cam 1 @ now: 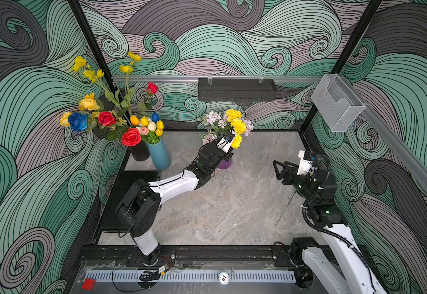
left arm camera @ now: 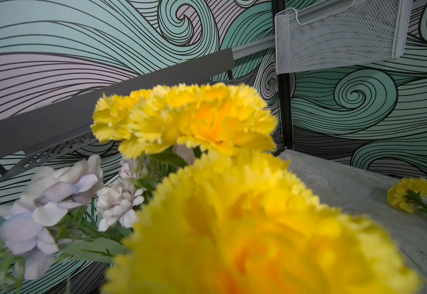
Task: Pick out yellow flowers from the vase
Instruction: Pick up the flower from the vase.
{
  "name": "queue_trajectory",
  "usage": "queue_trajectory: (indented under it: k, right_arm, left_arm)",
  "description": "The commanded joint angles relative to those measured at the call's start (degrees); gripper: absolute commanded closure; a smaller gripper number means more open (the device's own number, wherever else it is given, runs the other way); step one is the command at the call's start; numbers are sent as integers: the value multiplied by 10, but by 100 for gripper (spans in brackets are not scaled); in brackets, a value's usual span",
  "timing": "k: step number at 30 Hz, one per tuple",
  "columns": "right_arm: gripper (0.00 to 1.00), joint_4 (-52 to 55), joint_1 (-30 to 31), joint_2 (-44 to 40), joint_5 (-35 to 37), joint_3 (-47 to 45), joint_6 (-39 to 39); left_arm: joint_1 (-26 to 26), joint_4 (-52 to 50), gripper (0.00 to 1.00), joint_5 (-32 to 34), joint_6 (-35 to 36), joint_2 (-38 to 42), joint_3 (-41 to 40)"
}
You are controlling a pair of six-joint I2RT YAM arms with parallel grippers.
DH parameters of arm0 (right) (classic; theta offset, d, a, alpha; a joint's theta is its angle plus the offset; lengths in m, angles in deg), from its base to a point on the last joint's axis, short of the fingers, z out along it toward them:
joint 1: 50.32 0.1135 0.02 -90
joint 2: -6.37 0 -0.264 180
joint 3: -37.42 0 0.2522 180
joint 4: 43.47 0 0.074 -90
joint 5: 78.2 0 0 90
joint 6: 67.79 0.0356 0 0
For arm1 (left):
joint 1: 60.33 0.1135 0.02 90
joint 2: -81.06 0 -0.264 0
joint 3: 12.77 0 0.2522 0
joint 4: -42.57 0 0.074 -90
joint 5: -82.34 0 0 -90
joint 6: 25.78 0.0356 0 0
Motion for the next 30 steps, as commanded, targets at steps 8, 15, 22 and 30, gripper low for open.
queue_trajectory:
  k: [8, 15, 22, 30]
  right_arm:
    - [33, -96, 75, 42, 29, -21, -51]
    - [36, -161, 131, 82, 45, -28, -94]
    - [36, -303, 209, 152, 50, -39, -185]
    - [40, -423, 252, 298, 65, 13, -224]
  left_arm:
    - [-2, -41, 75, -29, -35, 48, 45]
    - [0, -66, 76, -37, -67, 71, 50]
    - [3, -112, 76, -36, -97, 101, 68]
    - [5, -153, 76, -34, -112, 109, 100]
